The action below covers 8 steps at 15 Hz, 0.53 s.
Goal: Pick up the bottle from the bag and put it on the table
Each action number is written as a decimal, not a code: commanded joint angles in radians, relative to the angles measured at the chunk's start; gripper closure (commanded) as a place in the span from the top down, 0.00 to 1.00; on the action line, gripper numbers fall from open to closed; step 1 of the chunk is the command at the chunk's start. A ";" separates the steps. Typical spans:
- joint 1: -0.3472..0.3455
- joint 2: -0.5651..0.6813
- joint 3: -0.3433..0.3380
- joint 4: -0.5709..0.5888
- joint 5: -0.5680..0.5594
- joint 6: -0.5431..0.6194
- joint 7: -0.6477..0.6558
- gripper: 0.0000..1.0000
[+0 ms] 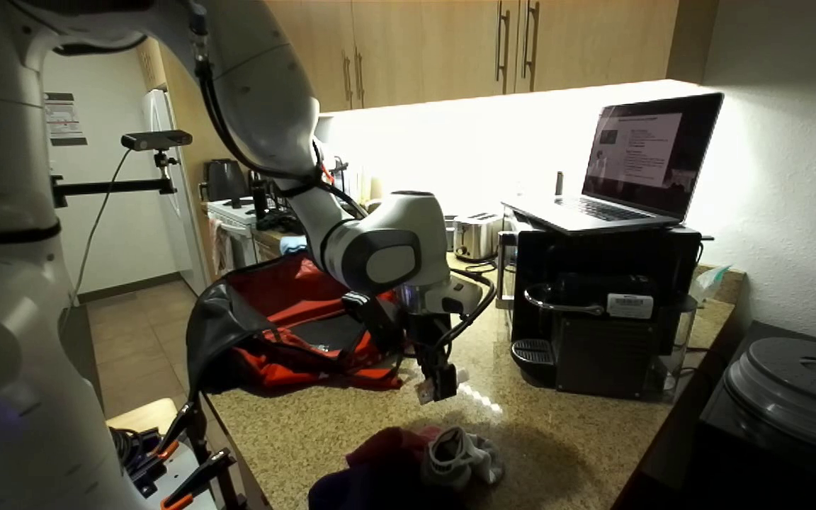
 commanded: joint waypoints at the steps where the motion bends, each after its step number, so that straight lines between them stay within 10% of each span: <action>1: 0.012 0.038 -0.026 0.019 -0.002 0.056 -0.021 0.12; 8: 0.016 0.094 -0.063 0.064 -0.009 0.077 -0.020 0.12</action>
